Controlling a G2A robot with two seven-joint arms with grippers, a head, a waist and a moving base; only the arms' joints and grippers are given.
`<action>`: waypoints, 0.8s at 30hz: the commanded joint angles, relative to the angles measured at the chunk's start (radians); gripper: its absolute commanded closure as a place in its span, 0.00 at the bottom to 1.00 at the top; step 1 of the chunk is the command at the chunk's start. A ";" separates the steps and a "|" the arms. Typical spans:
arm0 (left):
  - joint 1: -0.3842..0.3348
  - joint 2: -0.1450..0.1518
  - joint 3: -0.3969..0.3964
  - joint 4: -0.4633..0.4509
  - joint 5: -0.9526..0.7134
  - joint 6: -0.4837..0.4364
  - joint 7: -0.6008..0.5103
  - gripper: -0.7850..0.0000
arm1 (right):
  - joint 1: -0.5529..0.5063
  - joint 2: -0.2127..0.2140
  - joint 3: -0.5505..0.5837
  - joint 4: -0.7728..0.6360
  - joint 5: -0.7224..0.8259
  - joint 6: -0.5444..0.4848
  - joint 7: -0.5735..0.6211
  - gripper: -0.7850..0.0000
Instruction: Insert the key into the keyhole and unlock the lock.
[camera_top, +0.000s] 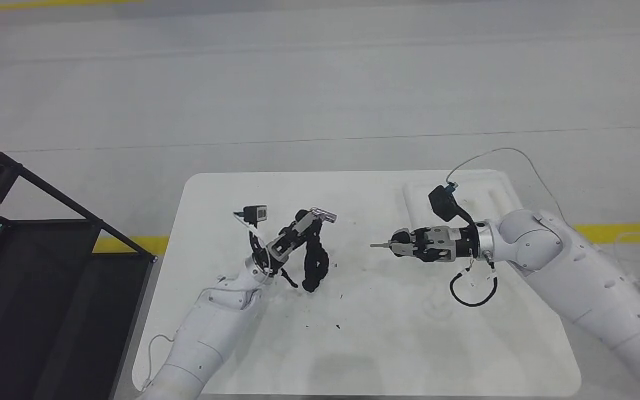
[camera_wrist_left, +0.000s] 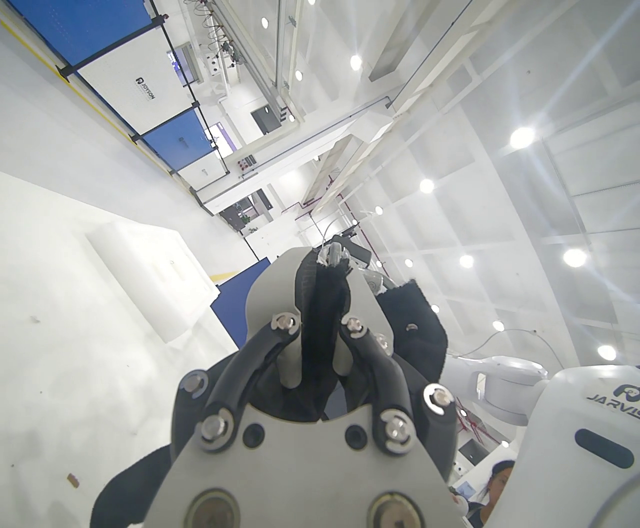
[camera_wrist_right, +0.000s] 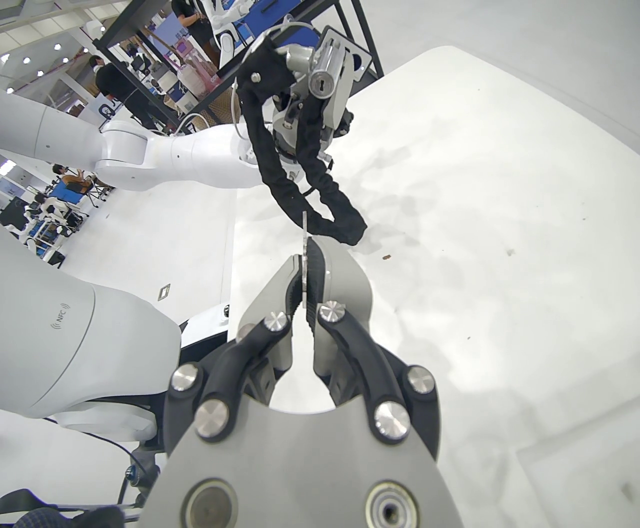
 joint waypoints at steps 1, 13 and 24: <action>0.001 0.000 0.000 0.003 -0.004 -0.002 -0.003 1.00 | -0.008 -0.002 0.012 -0.021 0.000 0.014 -0.031 1.00; 0.002 -0.001 0.002 0.007 -0.018 -0.001 -0.011 1.00 | -0.062 -0.038 0.012 -0.017 0.175 -0.004 -0.152 1.00; 0.002 -0.001 0.002 0.007 -0.018 -0.001 -0.011 1.00 | -0.072 -0.078 -0.013 0.042 0.111 0.015 -0.184 1.00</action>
